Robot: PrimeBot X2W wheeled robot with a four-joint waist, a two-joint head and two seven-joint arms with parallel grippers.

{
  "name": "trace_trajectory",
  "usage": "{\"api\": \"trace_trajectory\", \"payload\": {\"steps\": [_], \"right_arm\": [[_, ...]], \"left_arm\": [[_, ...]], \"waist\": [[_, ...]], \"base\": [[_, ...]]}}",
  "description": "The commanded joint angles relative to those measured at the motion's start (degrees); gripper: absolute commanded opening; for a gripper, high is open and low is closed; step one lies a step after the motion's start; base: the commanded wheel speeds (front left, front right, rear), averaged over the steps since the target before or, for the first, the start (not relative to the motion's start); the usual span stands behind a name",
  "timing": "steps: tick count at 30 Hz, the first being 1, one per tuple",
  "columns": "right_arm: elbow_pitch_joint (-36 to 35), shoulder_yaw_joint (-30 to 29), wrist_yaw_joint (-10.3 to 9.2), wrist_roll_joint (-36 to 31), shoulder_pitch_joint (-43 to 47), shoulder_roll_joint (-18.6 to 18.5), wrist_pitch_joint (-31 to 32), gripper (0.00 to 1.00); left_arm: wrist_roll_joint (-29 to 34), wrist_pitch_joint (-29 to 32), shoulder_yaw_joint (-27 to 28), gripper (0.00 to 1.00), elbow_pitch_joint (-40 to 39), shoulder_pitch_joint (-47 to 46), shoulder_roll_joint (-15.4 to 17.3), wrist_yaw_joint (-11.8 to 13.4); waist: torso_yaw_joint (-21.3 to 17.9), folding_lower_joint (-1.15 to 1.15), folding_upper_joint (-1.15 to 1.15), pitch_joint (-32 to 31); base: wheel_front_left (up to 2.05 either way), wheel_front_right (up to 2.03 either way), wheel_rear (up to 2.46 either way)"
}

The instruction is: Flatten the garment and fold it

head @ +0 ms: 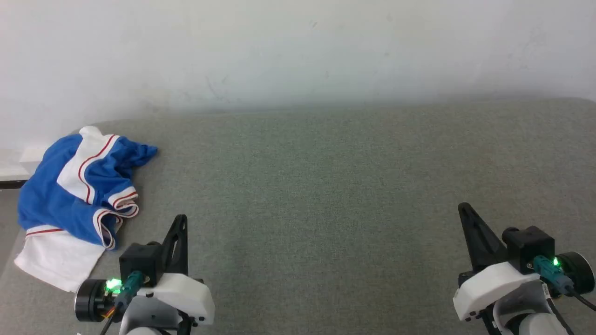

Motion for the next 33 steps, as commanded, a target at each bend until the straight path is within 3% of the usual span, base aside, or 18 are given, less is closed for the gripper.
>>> {"api": "trace_trajectory", "payload": {"steps": [1, 33], "right_arm": [[-0.20, -0.02, -0.05, -0.26, -0.49, 0.18, 0.03, 0.00], [-0.20, -0.02, -0.05, -0.26, -0.49, 0.18, 0.03, 0.00]], "left_arm": [[0.38, 0.01, -0.03, 0.00, 0.13, -0.68, -0.14, 0.37], [0.38, 0.01, -0.03, 0.00, 0.13, -0.68, -0.14, 0.37]], "waist": [[0.00, 0.00, 0.00, 0.00], [0.00, 0.00, 0.00, 0.00]], "base": [[0.00, 0.00, 0.00], [0.00, 0.00, 0.00]]}}
